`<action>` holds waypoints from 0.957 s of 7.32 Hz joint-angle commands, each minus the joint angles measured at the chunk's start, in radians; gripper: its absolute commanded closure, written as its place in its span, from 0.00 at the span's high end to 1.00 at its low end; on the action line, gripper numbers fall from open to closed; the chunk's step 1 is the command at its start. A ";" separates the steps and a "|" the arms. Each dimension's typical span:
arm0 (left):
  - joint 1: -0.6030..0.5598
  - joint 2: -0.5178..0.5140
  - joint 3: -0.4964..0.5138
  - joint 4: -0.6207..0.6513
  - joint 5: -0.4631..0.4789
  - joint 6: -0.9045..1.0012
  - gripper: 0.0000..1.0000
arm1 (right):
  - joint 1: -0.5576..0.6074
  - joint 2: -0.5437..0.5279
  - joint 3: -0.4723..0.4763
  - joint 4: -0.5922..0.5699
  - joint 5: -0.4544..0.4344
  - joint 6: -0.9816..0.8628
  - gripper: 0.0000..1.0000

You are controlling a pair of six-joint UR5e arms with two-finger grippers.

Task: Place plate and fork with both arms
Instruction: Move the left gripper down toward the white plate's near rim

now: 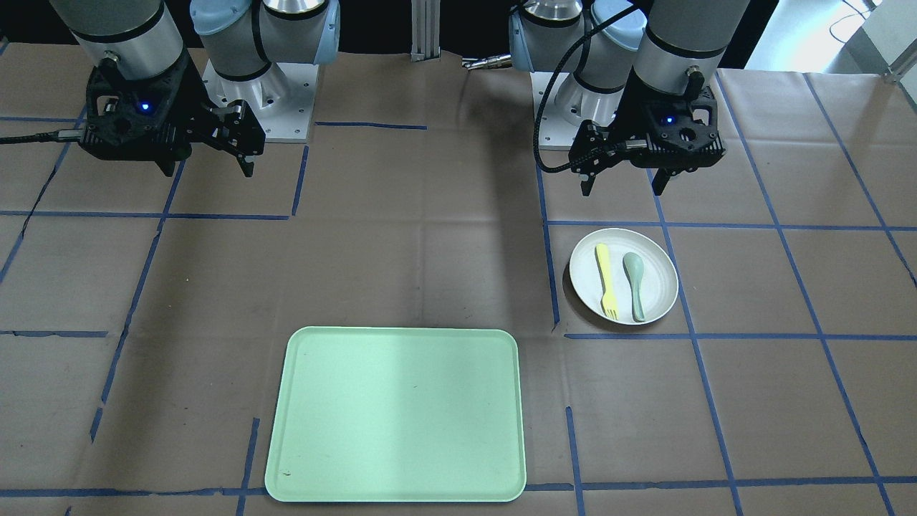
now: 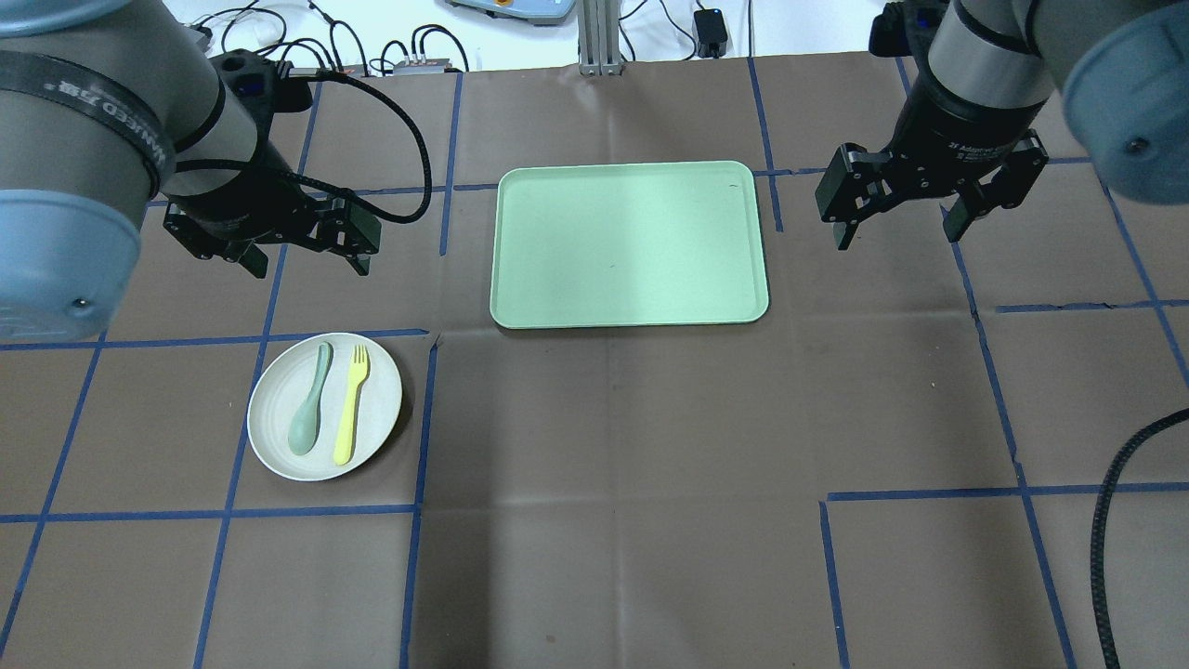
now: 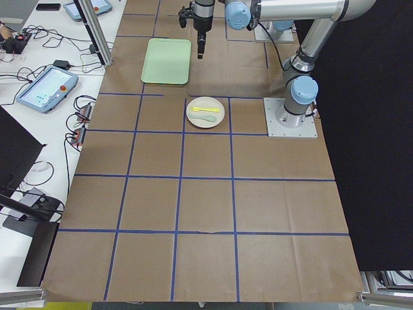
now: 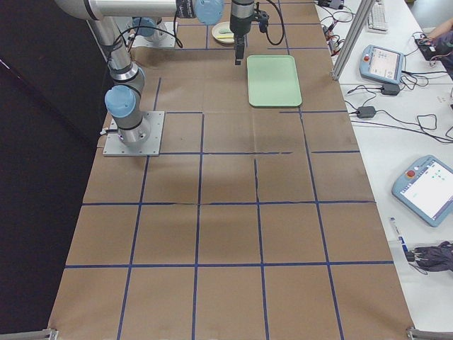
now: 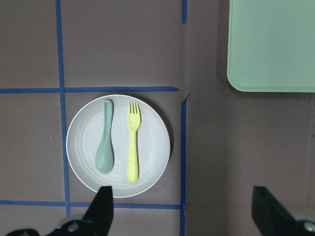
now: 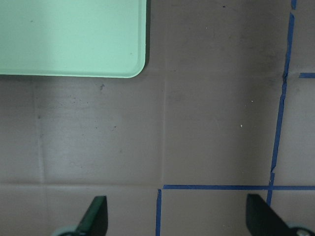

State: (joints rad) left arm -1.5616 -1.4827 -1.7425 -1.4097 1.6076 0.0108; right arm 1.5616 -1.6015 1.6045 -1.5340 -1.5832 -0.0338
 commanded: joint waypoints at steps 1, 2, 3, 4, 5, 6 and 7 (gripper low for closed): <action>0.000 -0.002 -0.002 0.000 0.000 0.001 1.00 | 0.000 0.000 0.000 0.000 -0.001 0.000 1.00; 0.000 -0.001 -0.002 0.000 0.000 0.002 1.00 | 0.000 0.000 0.000 0.000 -0.001 0.000 1.00; 0.000 -0.001 -0.002 0.000 0.000 0.005 1.00 | 0.000 0.000 0.000 0.000 0.000 0.000 1.00; 0.000 0.007 0.000 0.000 0.000 0.003 1.00 | 0.000 0.000 0.000 0.000 -0.001 0.000 1.00; 0.000 0.016 0.009 0.000 0.011 -0.005 1.00 | 0.000 0.000 0.000 0.000 0.000 0.000 1.00; -0.008 0.031 0.015 0.000 0.011 -0.005 1.00 | 0.000 0.000 0.000 0.000 -0.001 0.000 1.00; -0.003 0.016 0.011 0.005 0.008 -0.020 1.00 | 0.000 0.000 0.000 0.000 -0.001 0.000 1.00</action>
State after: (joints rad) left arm -1.5656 -1.4615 -1.7315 -1.4086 1.6162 0.0031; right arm 1.5616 -1.6015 1.6045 -1.5340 -1.5842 -0.0337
